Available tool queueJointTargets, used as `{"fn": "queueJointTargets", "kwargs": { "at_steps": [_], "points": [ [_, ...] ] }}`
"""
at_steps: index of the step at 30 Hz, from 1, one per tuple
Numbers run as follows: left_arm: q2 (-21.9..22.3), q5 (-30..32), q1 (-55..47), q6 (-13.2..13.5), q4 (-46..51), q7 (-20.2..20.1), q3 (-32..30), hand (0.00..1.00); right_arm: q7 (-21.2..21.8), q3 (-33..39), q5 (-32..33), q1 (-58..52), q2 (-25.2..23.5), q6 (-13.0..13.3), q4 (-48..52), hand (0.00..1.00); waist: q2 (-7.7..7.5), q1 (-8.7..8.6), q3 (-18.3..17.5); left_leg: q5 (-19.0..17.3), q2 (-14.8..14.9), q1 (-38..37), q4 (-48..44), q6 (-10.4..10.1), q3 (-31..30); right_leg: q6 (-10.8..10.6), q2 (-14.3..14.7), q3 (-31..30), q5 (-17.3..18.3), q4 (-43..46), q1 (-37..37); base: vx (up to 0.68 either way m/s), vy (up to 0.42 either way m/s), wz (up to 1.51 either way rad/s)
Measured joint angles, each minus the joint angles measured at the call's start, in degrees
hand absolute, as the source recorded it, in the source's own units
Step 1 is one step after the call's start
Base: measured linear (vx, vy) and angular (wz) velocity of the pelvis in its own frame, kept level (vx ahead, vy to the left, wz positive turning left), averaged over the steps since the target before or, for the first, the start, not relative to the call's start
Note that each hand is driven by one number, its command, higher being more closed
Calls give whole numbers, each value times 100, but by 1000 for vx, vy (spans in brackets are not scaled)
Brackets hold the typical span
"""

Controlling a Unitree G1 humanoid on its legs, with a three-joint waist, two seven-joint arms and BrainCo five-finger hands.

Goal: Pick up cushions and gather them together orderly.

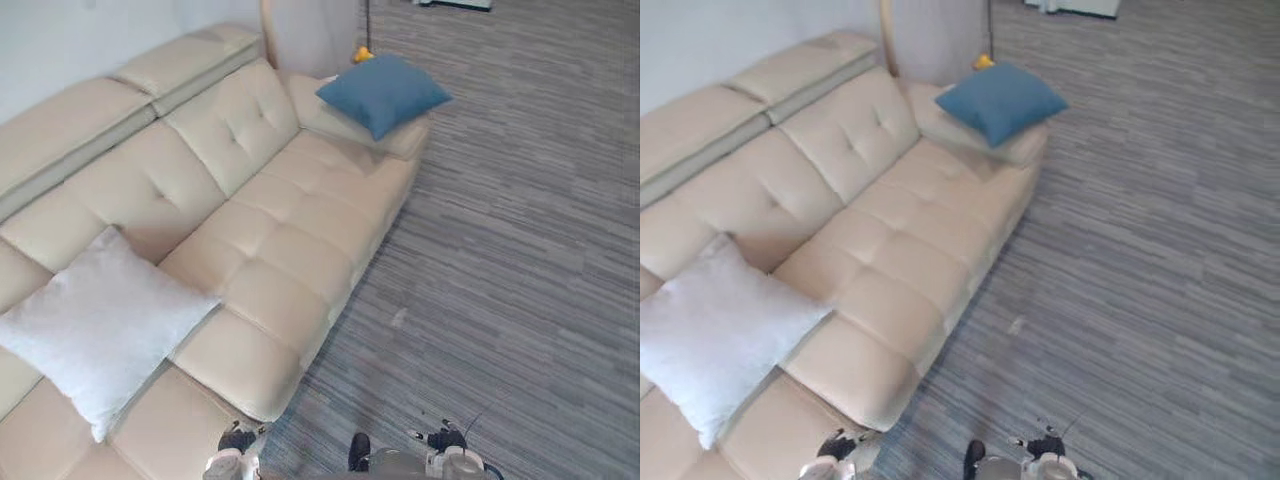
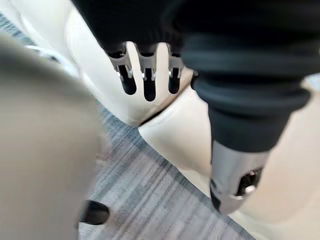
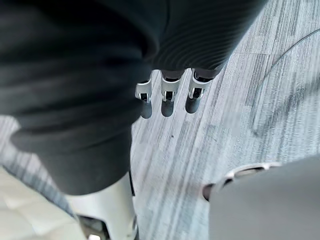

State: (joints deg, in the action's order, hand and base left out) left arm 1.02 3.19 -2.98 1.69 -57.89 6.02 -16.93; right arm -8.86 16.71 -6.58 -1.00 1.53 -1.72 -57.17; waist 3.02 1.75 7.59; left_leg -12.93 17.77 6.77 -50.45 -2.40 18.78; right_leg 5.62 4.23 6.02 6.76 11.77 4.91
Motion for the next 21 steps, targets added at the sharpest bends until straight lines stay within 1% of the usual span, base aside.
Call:
{"fn": "queueJointTargets", "kwargs": {
  "at_steps": [1, 2, 3, 4, 5, 6, 7, 8, 9, 10, 11, 12, 13, 14, 15, 16, 17, 18, 19, 20, 21],
  "points": [
    [15, -2, -5, 13, 52, 0, 1, 0, -4, -2, 0, 14, 2, -9, 0, 0, 1, 30, -2, -114, -141, 117, -4, -35, -153, 3, 41, -215, 1, -4, -2, 137, 61, -169],
    [32, -4, -12, 30, 102, -1, 17, 0, -6, -1, 0, 13, 1, -10, -2, 0, -7, 74, 4, -303, -428, 359, 184, -17, -502, 11, 72, -551, -1, -30, -22, 149, 74, -170],
    [41, -9, -15, 44, 117, 0, 34, 0, -14, -2, -4, -7, 4, -32, -7, 0, -21, 130, 17, -386, -739, 494, 617, -36, -779, 14, 103, -934, -3, -41, -60, 155, 84, -164],
    [62, -12, -15, 51, 135, 1, 33, 0, -17, -3, -5, -16, 5, -54, -8, 0, -30, 153, 23, -390, -862, 529, 868, -46, -903, 14, 108, -1077, -3, -43, -79, 167, 123, -172],
    [80, -55, -26, 59, 165, 7, 29, 0, -27, -16, -9, -5, 5, -93, -8, 0, -38, 186, 29, -382, -1149, 553, 1519, -66, -1334, 15, 128, -1399, -3, -49, -81, 200, 200, -178],
    [80, -114, -30, 60, 164, 10, 28, 0, -30, -45, -13, 10, 8, -95, -8, 0, -16, 208, 18, -349, -1327, 575, 2118, -80, -1804, 16, 161, -1612, -5, -65, -88, 206, 220, -178],
    [78, -116, -37, 60, 162, 13, 30, 0, -29, -66, -22, 13, 16, -94, -9, 0, 6, 214, 7, -315, -1358, 568, 2365, -66, -2011, 12, 202, -1706, -3, -70, -87, 235, 263, -169],
    [108, -132, -62, 60, 151, 11, 20, 0, -37, -126, -23, 1, 68, -94, -10, 0, 134, 230, -54, -36, -1260, 504, 2822, -167, -2297, -86, 346, -1868, 52, -46, -82, 260, 259, -153],
    [86, -147, -55, 54, 124, 11, 14, 0, -53, -126, -21, -16, 64, -93, -6, 0, 117, 255, -97, 58, -1212, 371, 2835, -242, -2079, -212, 354, -2026, 152, 70, -91, 280, 256, -137],
    [58, -147, -49, 38, 119, 11, 33, 0, -57, -126, -20, -47, 42, -91, -3, 0, 86, 234, -116, 24, -1219, 358, 2883, -196, -1954, -262, 292, -2030, 173, 91, -100, 300, 245, -96],
    [3, -127, -44, 35, 115, 4, 110, 0, -60, -122, -20, -102, 6, -98, -3, 0, -59, 237, -150, -76, -1257, 274, 2900, -140, -1741, -393, 167, -2042, 254, 189, -77, 289, 217, -54],
    [-50, -120, -40, 32, 121, 2, 158, 0, -72, -112, -14, -134, -35, -95, 0, 0, -108, 236, -160, -171, -1334, 148, 2945, -80, -1624, -494, 62, -2057, 394, 304, -41, 295, 211, -46],
    [-71, -120, -37, 22, 113, 2, 206, 0, -76, -115, -17, -133, -42, -96, 0, 0, -124, 242, -168, -203, -1367, 99, 2970, -52, -1567, -553, 26, -2039, 462, 398, -16, 289, 180, -36],
    [-84, -127, -42, 10, 112, 8, 259, 0, -72, -118, -20, -139, -53, -94, 17, 0, -196, 254, -200, -279, -1429, -29, 3023, 3, -1434, -656, -51, -1947, 582, 671, 73, 272, 141, -52],
    [-55, -124, 4, -6, 106, 7, 283, 0, -53, -125, -23, -136, -52, -85, 32, 0, -157, 286, -177, -382, -1452, -173, 3050, 45, -1264, -914, -69, -1817, 733, 1348, 350, 306, 142, -66],
    [-35, -132, 7, -32, 100, 10, 341, 0, -30, -118, -22, -86, -48, -74, 123, 0, -120, 309, -101, -452, -1478, -400, 3110, 108, -1118, -1329, -135, -1527, 801, 2332, 748, 249, 94, -59],
    [-38, -133, 33, -39, 100, 15, 378, 0, -20, -116, -21, -75, -25, -72, 188, 0, -116, 298, -53, -472, -1511, -558, 3166, 130, -1077, -1426, -221, -1304, 849, 2757, 957, 292, 67, -34],
    [-66, -155, 63, -59, 66, 32, 497, 0, -7, -115, -15, -13, -17, -30, 227, 0, -101, 274, -5, -485, -1546, -927, 3383, 154, -1011, -1174, -498, -709, 1020, 3229, 1138, 328, 35, -21],
    [-71, -172, 78, -74, 4, 35, 528, 0, -1, -119, -17, -15, 11, -27, 205, 0, -44, 216, 23, -485, -1510, -1254, 3633, 155, -999, -941, -701, -171, 1149, 3212, 1209, 343, 16, -11],
    [-73, -172, 91, -81, -11, 35, 534, 0, 0, -119, -18, -2, 12, -24, 207, 0, -42, 192, 23, -486, -1472, -1380, 3736, 156, -1005, -879, -759, 9, 1181, 3140, 1251, 365, -40, 1],
    [-82, -172, 125, -84, -14, 35, 564, 0, 2, -117, -9, 22, 12, 8, 208, 0, -50, 153, 21, -487, -1360, -1578, 3937, 158, -1042, -844, -778, 238, 1189, 2882, 1410, 465, -144, 17]
  ]
}}
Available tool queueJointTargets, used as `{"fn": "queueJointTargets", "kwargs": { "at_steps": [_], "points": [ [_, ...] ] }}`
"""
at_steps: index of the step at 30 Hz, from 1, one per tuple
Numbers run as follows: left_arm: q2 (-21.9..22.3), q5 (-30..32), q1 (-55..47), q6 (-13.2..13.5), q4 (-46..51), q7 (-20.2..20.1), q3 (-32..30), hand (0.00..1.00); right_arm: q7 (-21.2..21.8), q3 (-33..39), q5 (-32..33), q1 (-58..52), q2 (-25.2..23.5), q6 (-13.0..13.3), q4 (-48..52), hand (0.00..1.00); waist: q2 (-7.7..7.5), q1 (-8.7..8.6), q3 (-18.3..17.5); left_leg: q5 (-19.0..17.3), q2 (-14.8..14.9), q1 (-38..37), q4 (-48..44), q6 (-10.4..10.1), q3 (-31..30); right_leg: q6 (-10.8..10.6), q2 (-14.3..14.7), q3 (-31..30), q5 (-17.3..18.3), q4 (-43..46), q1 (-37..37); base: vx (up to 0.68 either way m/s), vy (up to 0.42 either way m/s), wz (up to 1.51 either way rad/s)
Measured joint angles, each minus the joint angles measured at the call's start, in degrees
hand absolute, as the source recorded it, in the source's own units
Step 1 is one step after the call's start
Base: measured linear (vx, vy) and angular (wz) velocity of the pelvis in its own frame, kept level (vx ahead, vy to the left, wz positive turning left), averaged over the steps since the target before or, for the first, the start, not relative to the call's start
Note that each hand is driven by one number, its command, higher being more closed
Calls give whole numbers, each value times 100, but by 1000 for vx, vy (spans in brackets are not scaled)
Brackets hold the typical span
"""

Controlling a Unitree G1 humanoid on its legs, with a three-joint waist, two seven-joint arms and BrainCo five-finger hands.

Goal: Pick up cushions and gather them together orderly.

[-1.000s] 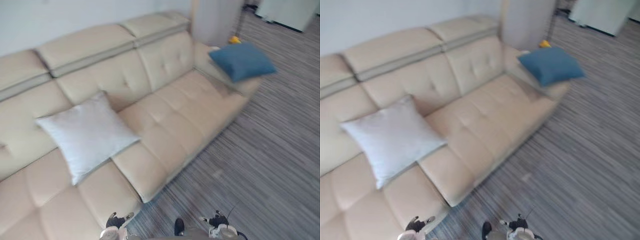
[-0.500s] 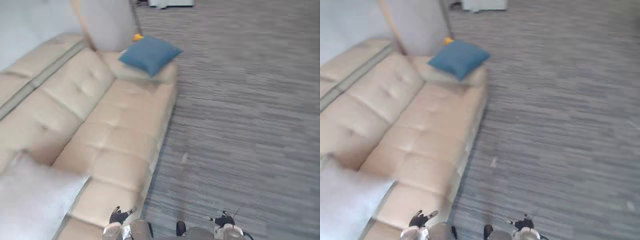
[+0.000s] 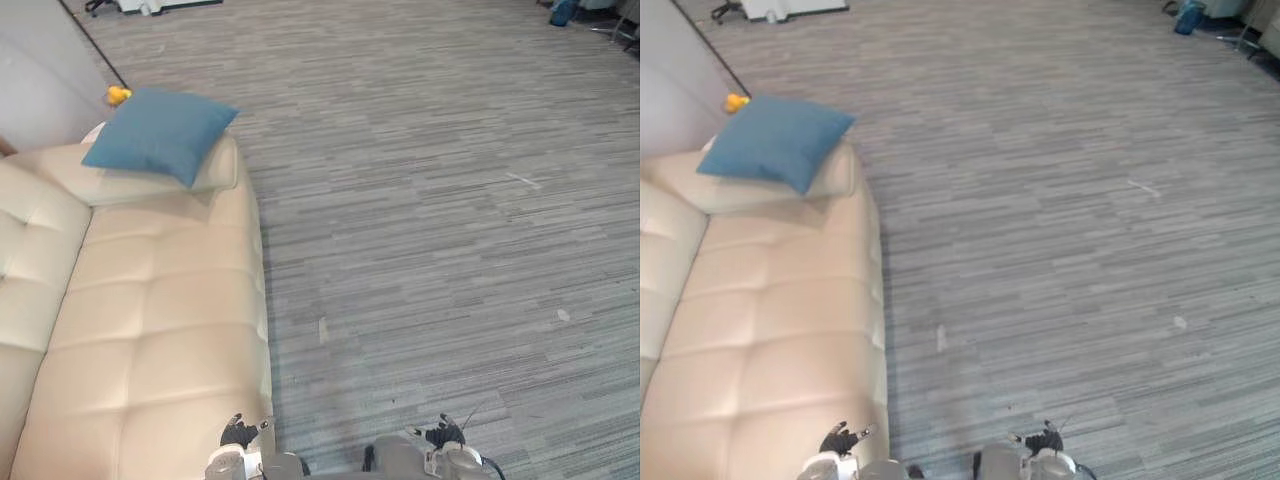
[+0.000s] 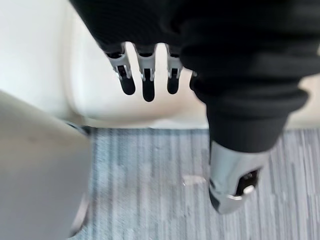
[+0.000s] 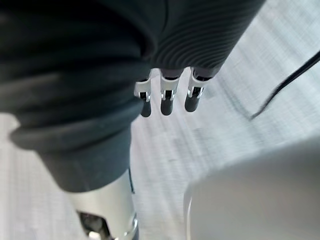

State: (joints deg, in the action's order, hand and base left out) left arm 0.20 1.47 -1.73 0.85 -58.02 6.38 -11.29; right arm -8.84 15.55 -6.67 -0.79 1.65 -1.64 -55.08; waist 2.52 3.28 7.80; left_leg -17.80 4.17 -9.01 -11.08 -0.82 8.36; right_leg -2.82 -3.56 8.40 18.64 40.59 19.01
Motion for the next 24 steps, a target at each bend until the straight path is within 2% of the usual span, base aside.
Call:
{"fn": "queueJointTargets", "kwargs": {
  "at_steps": [2, 3, 4, 5, 6, 7, 8, 10, 11, 12, 14, 15, 16, 17, 18, 19, 20, 21, 22, 23, 24],
  "points": [
    [-115, 9, -17, -4, -41, -7, 158, 0, -5, 1, 2, 8, -9, 12, -20, 0, -118, -40, -36, 1, 27, -117, 102, -3, -148, 50, 44, -8, -420, -903, 116, 446, -178, 27],
    [-204, 12, 18, 0, -128, -41, 216, 0, 1, 77, 43, -35, 9, 27, -157, 0, -260, -55, -122, -49, -44, -174, 67, -81, -327, 345, -13, -64, -943, -1261, 87, 367, -155, 19],
    [-142, 18, 48, -10, -222, -32, 163, 0, -11, 217, 37, 38, 62, 28, -242, 0, -92, -55, -140, -46, 126, -204, -80, -97, -444, 404, 90, 65, -889, -1290, -29, 538, -228, 17],
    [-92, 31, 44, -8, -239, -36, 141, 0, -22, 247, 37, 39, 118, 3, -279, 0, -23, -51, -161, 14, 187, -50, -473, -198, -469, 461, 146, 95, -782, -1399, -151, 366, -153, 4],
    [-23, 62, 46, -4, -226, -34, 101, 0, -25, 246, 43, 26, 141, 6, -280, 0, 40, -56, -116, 85, 248, 173, -1101, -311, -471, 491, 186, 136, -734, -1500, -321, 526, -226, 24],
    [53, 67, 66, -2, -146, -41, -42, 0, -39, 227, 46, 3, 140, 10, -206, 0, 137, -85, -58, 385, 379, 763, -2425, -463, -581, 540, 242, 224, -682, -1755, -662, 436, -176, 24],
    [82, 66, 63, 0, -75, -39, -124, 0, -43, 206, 46, -14, 117, 0, -215, 0, 127, -71, -10, 595, 542, 1189, -3384, -478, -586, 580, 298, 267, -658, -1961, -961, 432, -157, 24],
    [63, 70, 32, 8, 72, -42, -123, 0, -60, 162, 47, -50, 26, 4, -214, 0, 97, 5, 35, 455, 830, 1750, -4602, -374, -226, 682, 363, 290, -592, -2405, -1735, 358, -82, 2],
    [44, 71, 28, 13, 136, -44, -112, 0, -66, 158, 49, -43, 15, 5, -214, 0, 63, 12, 51, 389, 863, 1981, -4713, -336, -90, 676, 345, 301, -571, -2588, -2009, 415, -71, 3],
    [45, 71, 28, 22, 172, -44, -100, 0, -65, 163, 54, -21, 13, 5, -210, 0, 46, 20, 56, 330, 871, 2221, -4606, -304, 39, 658, 326, 316, -557, -2764, -2178, 348, -21, 7],
    [23, 71, 29, 60, 228, -41, -67, 0, -73, 232, 64, 35, -11, 9, -213, 0, 11, 37, 57, 256, 790, 2544, -3732, -216, 364, 615, 248, 340, -543, -3020, -2440, 287, 41, 7],
    [-1, 70, 41, 76, 228, -46, -36, 0, -75, 240, 112, 83, -14, 3, -220, 0, -23, 39, 74, 295, 608, 2668, -2743, -190, 516, 555, 142, 360, -510, -3146, -2607, 355, 95, 17],
    [-25, 73, 60, 97, 228, -43, 3, 0, -82, 240, 116, 70, -11, -6, -238, 0, -58, 37, 99, 528, 395, 2714, -1724, -174, 609, 438, 33, 394, -453, -3273, -2760, 366, 111, 17],
    [-30, 73, 60, 100, 228, -43, 7, 0, -83, 240, 117, 69, -9, -15, -255, 0, -67, 41, 104, 680, 322, 2707, -1353, -184, 625, 409, 4, 401, -438, -3335, -2828, 380, 164, 12],
    [-76, 58, 31, 107, 216, -33, 123, 0, -87, 233, 116, 80, 50, -16, -324, 0, -53, 64, 94, 1226, 200, 2662, -457, -199, 639, 292, -6, 398, -393, -3534, -2995, 400, 214, -9],
    [-111, 54, 42, 121, 205, -43, 136, 0, -86, 211, 112, 135, 40, -19, -473, 0, -154, 150, 78, 1786, 116, 2600, -354, -6, 679, 187, -75, 311, -341, -3661, -3114, 420, 224, -11],
    [-126, 62, 64, 120, 206, -46, 165, 0, -82, 210, 112, 145, 7, -32, -517, 0, -209, 156, 30, 1693, 26, 2598, -369, 76, 702, 185, -162, 289, -334, -3681, -3129, 546, 234, -8],
    [-219, 67, 79, 118, 198, -56, 217, 0, -76, 211, 112, 155, -39, -57, -571, 0, -363, 159, -14, 1502, -122, 2654, -459, 187, 705, 176, -293, 233, -365, -3538, -3068, 557, 223, 14],
    [-282, 62, 87, 120, 166, -67, 217, 0, -69, 219, 97, 123, -38, -56, -604, 0, -409, 156, -29, 1333, -187, 2634, -674, 303, 703, 128, -412, 122, -377, -3021, -2928, 465, 183, 16],
    [-281, 57, 87, 122, 154, -69, 218, 0, -67, 224, 94, 122, -27, -57, -647, 0, -406, 156, -28, 1268, -188, 2590, -737, 320, 706, 119, -432, 64, -373, -2745, -2851, 438, 217, 15],
    [-283, 61, 97, 113, 71, -64, 237, 0, -52, 229, 74, 63, -24, -71, -693, 0, -416, 150, -14, 999, -243, 2283, -755, 344, 675, -298, -564, -100, -544, -1223, -2382, 440, 201, 19]
  ]
}}
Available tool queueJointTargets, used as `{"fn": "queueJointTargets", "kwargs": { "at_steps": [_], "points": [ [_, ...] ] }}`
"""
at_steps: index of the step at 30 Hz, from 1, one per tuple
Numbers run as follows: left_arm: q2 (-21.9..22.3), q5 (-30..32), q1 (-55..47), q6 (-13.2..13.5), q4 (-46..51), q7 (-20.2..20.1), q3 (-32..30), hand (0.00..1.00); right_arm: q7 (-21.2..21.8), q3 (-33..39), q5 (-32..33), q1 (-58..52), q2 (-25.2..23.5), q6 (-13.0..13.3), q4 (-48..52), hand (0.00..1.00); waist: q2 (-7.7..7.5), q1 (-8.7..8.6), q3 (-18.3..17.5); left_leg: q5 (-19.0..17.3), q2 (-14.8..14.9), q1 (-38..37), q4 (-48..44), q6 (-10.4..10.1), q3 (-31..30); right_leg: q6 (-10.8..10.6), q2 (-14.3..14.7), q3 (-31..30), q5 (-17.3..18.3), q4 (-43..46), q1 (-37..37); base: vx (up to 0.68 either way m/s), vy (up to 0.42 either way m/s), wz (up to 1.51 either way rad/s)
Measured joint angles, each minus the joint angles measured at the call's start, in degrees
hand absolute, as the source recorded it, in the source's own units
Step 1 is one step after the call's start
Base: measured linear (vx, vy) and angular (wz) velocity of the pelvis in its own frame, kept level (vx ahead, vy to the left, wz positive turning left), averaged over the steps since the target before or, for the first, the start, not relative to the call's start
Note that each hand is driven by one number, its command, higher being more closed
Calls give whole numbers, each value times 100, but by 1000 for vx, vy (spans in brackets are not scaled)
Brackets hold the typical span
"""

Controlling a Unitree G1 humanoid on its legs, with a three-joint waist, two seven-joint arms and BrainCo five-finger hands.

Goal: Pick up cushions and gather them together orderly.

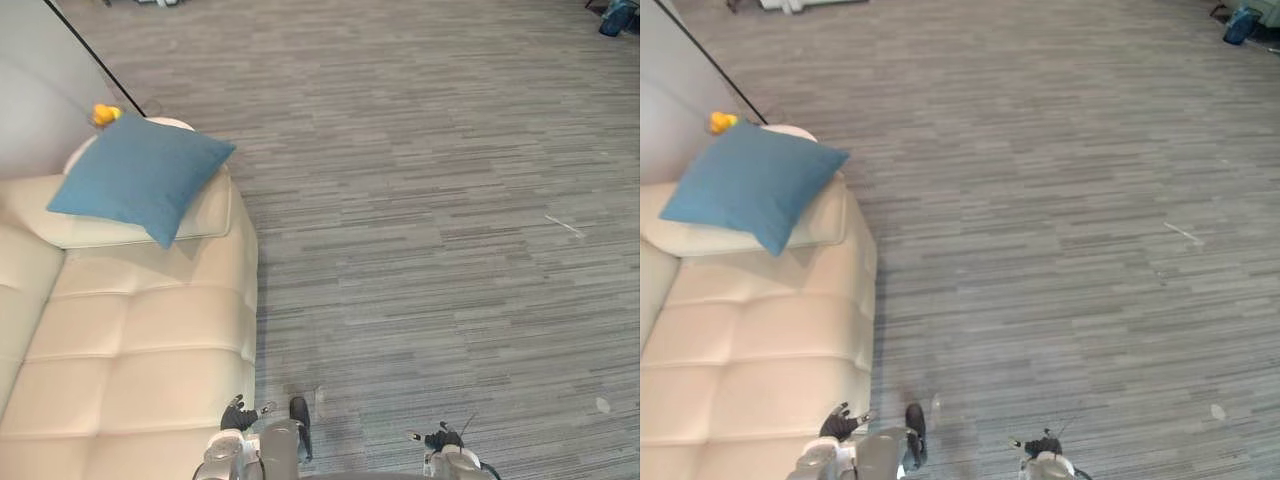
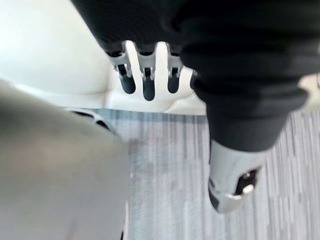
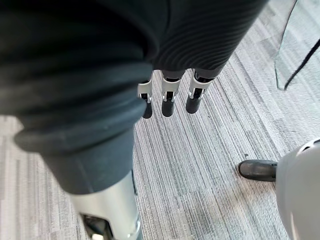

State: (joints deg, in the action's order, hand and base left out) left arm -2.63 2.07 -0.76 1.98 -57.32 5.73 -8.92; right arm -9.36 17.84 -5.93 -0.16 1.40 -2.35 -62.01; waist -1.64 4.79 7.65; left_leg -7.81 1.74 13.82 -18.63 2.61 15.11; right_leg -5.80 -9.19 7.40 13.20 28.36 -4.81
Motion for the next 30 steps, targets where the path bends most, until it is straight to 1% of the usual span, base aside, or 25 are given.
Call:
{"fn": "queueJointTargets", "kwargs": {
  "at_steps": [1, 2, 3, 4, 6, 7, 8, 10, 11, 12, 13, 14, 15, 16, 17, 18, 19, 21, 23, 25, 26, 27, 28, 29, 30],
  "points": [
    [-51, -1, 3, -15, -59, 0, 75, 0, 35, 14, -2, -63, -60, 13, 31, 0, -43, -60, 44, -160, -129, -420, 103, -13, -113, -330, -175, -96, -227, 1443, 501, 534, 233, 24],
    [-87, 6, -13, -23, -79, 0, 109, 0, 37, 6, 7, -71, -75, 30, 82, 0, -38, -110, 54, -231, -178, -641, 165, -10, -149, -345, -202, -145, -233, 1951, 674, 470, 144, 36],
    [-123, 7, -51, -48, -144, -5, 148, 0, 46, -38, -37, -77, -80, 40, 197, 0, -66, -144, 56, -293, -236, -1087, 338, -27, -172, -307, -233, -145, -75, 2509, 920, 441, 96, 33],
    [-119, 6, -52, -59, -179, -5, 156, 0, 50, -44, -42, -98, -78, 58, 260, 0, -60, -153, 63, -296, -250, -1382, 533, -32, -190, -177, -250, -15, 55, 2536, 1074, 418, 73, 34],
    [-77, 6, -71, -80, -183, -2, 139, 0, 51, -66, -43, -50, -99, 88, 274, 0, -10, -154, 60, -313, -216, -1854, 916, -60, -360, 32, -235, 441, 277, 2010, 1539, 343, 21, 34],
    [-65, 6, -66, -86, -181, -1, 133, 0, 56, -50, -25, -43, -111, 90, 278, 0, -1, -158, 66, -326, -200, -1920, 961, -69, -399, 38, -218, 485, 281, 1840, 1650, 419, -44, 44],
    [-38, 6, -26, -101, -179, 3, 104, 0, 60, -32, -35, 27, -112, 99, 310, 0, 41, -164, 94, -417, -116, -2022, 1008, -95, -515, 65, -65, 493, 249, 1192, 1917, 423, -110, 46],
    [-18, 13, -36, -119, -184, 23, 93, 0, 66, -26, -28, 35, -109, 115, 412, 0, 87, -197, 126, -561, 13, -2196, 1053, -228, -762, 126, 247, 240, -156, -296, 2111, 480, -199, 61],
    [-41, 19, -53, -117, -184, 23, 90, 0, 68, -21, -31, 21, -111, 113, 419, 0, 47, -227, 125, -628, 3, -2235, 1048, -302, -848, 159, 333, 42, -546, -963, 2058, 398, -212, 78],
    [-46, 23, -81, -115, -190, 22, 28, 0, 78, 5, -23, -13, -106, 115, 412, 0, -1, -249, 107, -810, -36, -2392, 1042, -402, -1048, 261, 336, -173, -1240, -1183, 2024, 338, -206, 70],
    [-8, 31, -86, -115, -206, 22, -35, 0, 79, 20, -13, -11, -69, 115, 414, 0, -13, -264, 91, -865, 0, -2470, 1039, -438, -1127, 409, 357, -181, -1280, -1092, 1974, 387, -234, 56],
    [180, 42, -153, -102, -235, 37, -168, 0, 82, -7, -32, 9, 18, 105, 413, 0, 229, -232, 14, -879, 177, -2559, 941, -460, -1209, 491, 430, -1, -955, -835, 1934, 555, -338, 52],
    [275, 69, -165, -101, -220, 37, -255, 0, 80, -11, -32, 23, 44, 94, 409, 0, 345, -248, -12, -886, 281, -2376, 458, -467, -1309, 543, 432, 175, -697, -711, 1833, 454, -268, 49],
    [297, 73, -165, -103, -212, 31, -274, 0, 83, -14, -30, 14, 39, 84, 409, 0, 348, -254, -3, -897, 305, -2277, 199, -485, -1344, 559, 433, 225, -657, -698, 1777, 480, -334, 71],
    [334, 74, -154, -105, -162, 25, -423, 0, 83, -44, -15, -13, 24, 83, 461, 0, 415, -259, 13, -868, 460, -1742, -1045, -551, -1387, 627, 454, 458, -474, -725, 1545, 366, -265, 73],
    [365, 72, -147, -109, -80, 25, -528, 0, 77, -148, -13, 2, 66, 82, 489, 0, 496, -254, 39, -687, 749, -1122, -2451, -834, -1325, 709, 572, 605, -320, -841, 1206, 507, -322, 71],
    [377, 57, -172, -98, 53, 25, -568, 0, 64, -261, 29, -25, 73, 85, 486, 0, 507, -226, 52, -702, 985, -819, -3120, -820, -1124, 793, 621, 750, -223, -895, 952, 347, -172, 40],
    [359, 64, -182, -77, 151, 23, -516, 0, 45, -264, 151, -83, -3, 86, 486, 0, 402, -145, 65, -731, 1230, -490, -3430, -788, -628, 791, 623, 919, -141, -1111, 533, 297, -127, 27],
    [342, 65, -181, -60, 196, 21, -515, 0, 37, -226, 164, -94, -46, 88, 500, 0, 357, -145, 50, -779, 1247, -255, -2895, -696, -178, 767, 565, 1031, -137, -1408, 250, 279, -59, 34],
    [334, 68, -153, -52, 200, 29, -477, 0, 36, -184, 166, -151, -40, 78, 506, 0, 327, -152, 62, -669, 1034, -92, -1429, -540, 409, 618, 400, 1298, -109, -1676, -109, 306, 42, 56],
    [328, 68, -147, -51, 191, 27, -464, 0, 35, -152, 165, -162, -36, 78, 500, 0, 322, -153, 65, -564, 979, -98, -1116, -529, 501, 582, 375, 1340, -101, -1716, -158, 336, 107, 68],
    [327, 68, -142, -43, 160, 29, -403, 0, 36, -20, 164, -182, -28, 76, 488, 0, 335, -145, 63, 39, 799, -145, -138, -471, 750, 426, 338, 1476, -32, -1788, -298, 333, 149, 48],
    [214, 54, -138, -20, 107, 26, -354, 0, 34, 4, 157, -179, -53, 65, 439, 0, 176, -110, 77, 366, 605, -313, 144, -301, 846, 343, 214, 1414, -3, -1826, -390, 320, 152, 41],
    [184, 55, -143, -11, 88, 29, -339, 0, 41, -11, 151, -176, -75, 70, 437, 0, 160, -111, 45, 378, 526, -386, 264, -277, 867, 296, 191, 1394, -46, -1873, -406, 321, 146, 18],
    [88, 53, -137, -6, 50, 22, -303, 0, 47, -15, 143, -135, -164, 71, 419, 0, -6, -115, 3, 336, 335, -481, 479, -199, 866, 236, 96, 1283, -128, -1994, -436, 248, 101, 12]
  ]
}}
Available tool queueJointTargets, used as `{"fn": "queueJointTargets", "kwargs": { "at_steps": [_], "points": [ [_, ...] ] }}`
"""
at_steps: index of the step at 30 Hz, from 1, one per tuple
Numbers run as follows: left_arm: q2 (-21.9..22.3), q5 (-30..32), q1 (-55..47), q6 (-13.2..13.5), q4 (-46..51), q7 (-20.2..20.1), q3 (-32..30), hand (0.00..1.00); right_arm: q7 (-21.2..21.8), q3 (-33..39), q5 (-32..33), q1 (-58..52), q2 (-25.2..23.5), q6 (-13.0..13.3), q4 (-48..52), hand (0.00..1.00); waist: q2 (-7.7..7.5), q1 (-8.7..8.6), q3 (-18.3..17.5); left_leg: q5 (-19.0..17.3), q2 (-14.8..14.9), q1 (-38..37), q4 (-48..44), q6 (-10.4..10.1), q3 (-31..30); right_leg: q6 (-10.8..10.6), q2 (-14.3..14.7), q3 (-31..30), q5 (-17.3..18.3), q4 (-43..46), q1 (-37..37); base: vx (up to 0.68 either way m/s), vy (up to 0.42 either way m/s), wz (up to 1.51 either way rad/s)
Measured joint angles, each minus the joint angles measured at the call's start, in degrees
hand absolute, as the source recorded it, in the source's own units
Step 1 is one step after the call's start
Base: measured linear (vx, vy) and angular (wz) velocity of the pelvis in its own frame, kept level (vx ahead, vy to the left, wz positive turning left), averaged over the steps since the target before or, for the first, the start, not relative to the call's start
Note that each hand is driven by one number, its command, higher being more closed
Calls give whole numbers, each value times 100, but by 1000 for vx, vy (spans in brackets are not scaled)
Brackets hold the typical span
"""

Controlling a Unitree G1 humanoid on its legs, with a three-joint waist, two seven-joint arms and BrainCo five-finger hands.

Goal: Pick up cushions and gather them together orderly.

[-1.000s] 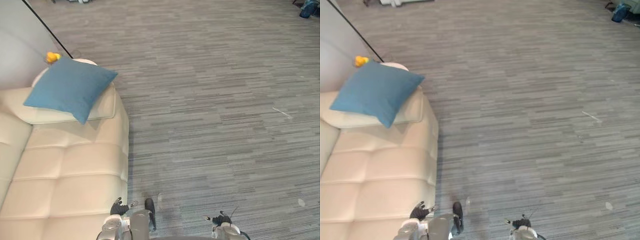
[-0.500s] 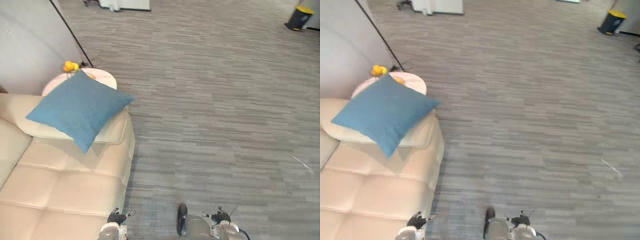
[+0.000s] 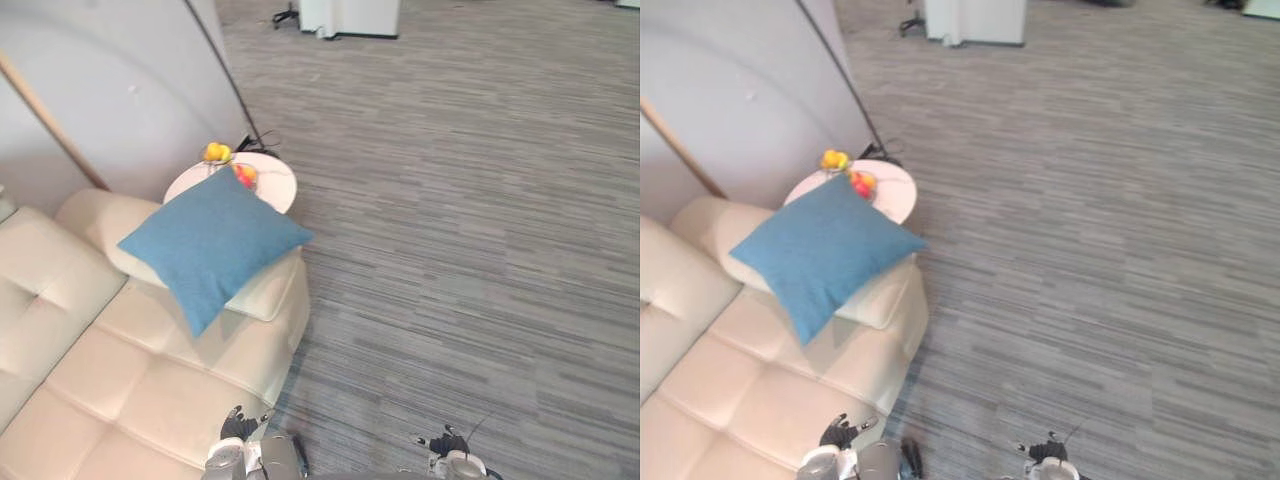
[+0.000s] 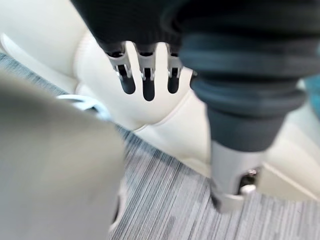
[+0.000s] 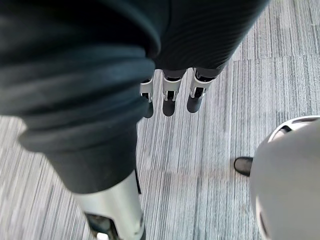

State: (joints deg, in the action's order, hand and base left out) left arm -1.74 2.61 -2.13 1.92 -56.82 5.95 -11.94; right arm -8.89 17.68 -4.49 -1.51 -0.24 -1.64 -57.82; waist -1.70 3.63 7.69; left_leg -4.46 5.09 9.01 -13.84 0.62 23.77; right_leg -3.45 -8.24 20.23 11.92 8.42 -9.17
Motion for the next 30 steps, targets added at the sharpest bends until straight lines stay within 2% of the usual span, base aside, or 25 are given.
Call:
{"fn": "queueJointTargets", "kwargs": {
  "at_steps": [2, 3, 4, 5, 6, 7, 8, 9, 10, 11, 13, 14, 15, 16, 17, 18, 20, 21, 22, 26, 28, 30],
  "points": [
    [-59, 1, 19, -2, -40, -6, 11, 0, 13, -15, -18, 86, 12, 5, -104, 0, -80, 6, -1, -115, -118, -23, -52, 97, -28, -63, -115, -64, -47, 52, -34, 312, 152, 19],
    [-89, -8, 37, -6, -141, -4, 28, 0, 21, -9, -76, 93, 60, 4, -221, 0, -107, -12, -18, -221, -281, -202, 61, 142, -100, -107, -267, -84, -80, 389, -30, 318, 181, 26],
    [-92, -9, 36, -7, -167, -4, 30, 0, 26, -6, -102, 81, 70, 4, -235, 0, -103, -11, -20, -239, -322, -272, 125, 152, -131, -108, -308, -91, -81, 570, 5, 265, 167, 27],
    [-99, -10, 40, -8, -218, -5, 51, 0, 37, 4, -142, 50, 82, 3, -265, 0, -98, -17, -23, -247, -404, -424, 262, 165, -215, -152, -411, -107, -106, 1012, 108, 252, 168, 41],
    [-131, 0, 38, -16, -267, -16, 83, 0, 64, 62, -133, 8, 61, 12, -265, 0, -89, -46, -27, -255, -538, -718, 483, 178, -438, -323, -622, -195, -281, 2173, 476, 255, 155, 50],
    [-159, -5, 38, -19, -296, -18, 121, 0, 73, 110, -113, 12, 50, 17, -246, 0, -76, -71, -20, -258, -549, -810, 531, 173, -512, -385, -684, -231, -245, 2490, 598, 309, 138, 83],
    [-221, 3, 47, -22, -351, -19, 289, 0, 107, 134, -127, -13, 56, 12, -240, 0, -37, -157, -6, -284, -569, -994, 641, 176, -755, -447, -661, -359, -6, 3019, 782, 207, 46, 85],
    [-234, 3, 43, -38, -358, -33, 328, 0, 112, 129, -134, -23, 62, 15, -222, 0, -45, -158, -19, -287, -572, -1138, 733, 176, -872, -371, -644, -381, 193, 3191, 936, 270, 29, 109],
    [-240, 1, 37, -40, -361, -39, 402, 0, 112, 128, -152, -23, 66, 19, -219, 0, -31, -144, -36, -286, -564, -1281, 813, 175, -1064, -303, -543, -425, 393, 3141, 1191, 217, 5, 79],
    [-235, 2, 36, -41, -361, -43, 407, 0, 112, 133, -151, -19, 68, 27, -209, 0, -16, -144, -39, -286, -555, -1327, 845, 175, -1138, -276, -480, -483, 438, 3068, 1292, 316, -45, 88],
    [-145, 3, 50, -58, -368, -40, 400, 0, 114, 133, -149, 13, 104, 98, -139, 0, 122, -214, -16, -323, -424, -1498, 900, 117, -1554, -254, -28, -1039, 437, 2308, 1761, 290, -114, 88],
    [-132, 4, 48, -58, -368, -41, 400, 0, 114, 131, -145, 27, 113, 103, -138, 0, 140, -227, -9, -337, -398, -1520, 896, 93, -1625, -215, 54, -1156, 391, 2143, 1797, 217, -150, 91],
    [-98, 9, 35, -60, -366, -41, 386, 0, 114, 124, -121, 39, 114, 113, -134, 0, 155, -254, -18, -383, -339, -1529, 865, 18, -1787, -144, 224, -1481, 200, 1658, 1901, 188, -181, 99],
    [-108, 22, 23, -57, -349, -41, 329, 0, 112, 115, -107, 34, 91, 112, -130, 0, 100, -267, -33, -491, -320, -1579, 808, -109, -1926, -123, 283, -1776, -129, 1236, 1942, 190, -205, 96],
    [-108, 22, 17, -58, -344, -41, 272, 0, 111, 112, -107, 26, 79, 110, -132, 0, 68, -268, -38, -551, -329, -1586, 743, -142, -1982, -102, 287, -1872, -257, 1118, 1930, 221, -270, 82],
    [-150, 23, -27, -56, -305, -34, 152, 0, 111, 92, -106, -45, 12, 105, -148, 0, -122, -260, -135, -765, -423, -1578, 540, -279, -2123, -27, 190, -2083, -684, 891, 1864, 265, -340, 68],
    [15, 52, -87, -53, -303, -21, 11, 0, 126, 39, -58, -134, 46, 107, -32, 0, 46, -259, -224, -977, -168, -1499, 233, -448, -2087, 63, 265, -1706, -553, 1035, 1753, 252, -320, 71],
    [140, 68, -91, -51, -277, -14, -22, 0, 124, 39, -56, -188, 101, 106, 70, 0, 235, -292, -256, -1028, 43, -1492, 211, -533, -2018, 142, 381, -1497, -452, 1008, 1679, 246, -283, 62],
    [233, 70, -101, -53, -246, -10, -64, 0, 131, 42, -58, -175, 106, 110, 85, 0, 322, -294, -246, -1004, 157, -1500, 267, -576, -1937, 211, 460, -1355, -367, 1008, 1631, 206, -232, 57],
    [236, 72, -90, -51, -216, -25, -64, 0, 130, 75, -51, -171, 97, 108, 71, 0, 316, -286, -232, -871, 405, -1493, 310, -785, -1932, 336, 590, -969, -209, 967, 1452, 152, -189, 50],
    [232, 71, -73, -52, -214, -33, -63, 0, 127, 81, -35, -181, 90, 108, 69, 0, 305, -297, -220, -835, 459, -1416, 177, -792, -1864, 367, 576, -782, -182, 886, 1300, 126, -107, 59],
    [214, 67, -45, -50, -174, -32, -35, 0, 127, 206, 4, -187, 51, 104, 62, 0, 235, -296, -219, -614, 430, -1305, 196, -770, -1532, 368, 437, -593, -185, 768, 1216, 62, -27, 50]
  ]
}}
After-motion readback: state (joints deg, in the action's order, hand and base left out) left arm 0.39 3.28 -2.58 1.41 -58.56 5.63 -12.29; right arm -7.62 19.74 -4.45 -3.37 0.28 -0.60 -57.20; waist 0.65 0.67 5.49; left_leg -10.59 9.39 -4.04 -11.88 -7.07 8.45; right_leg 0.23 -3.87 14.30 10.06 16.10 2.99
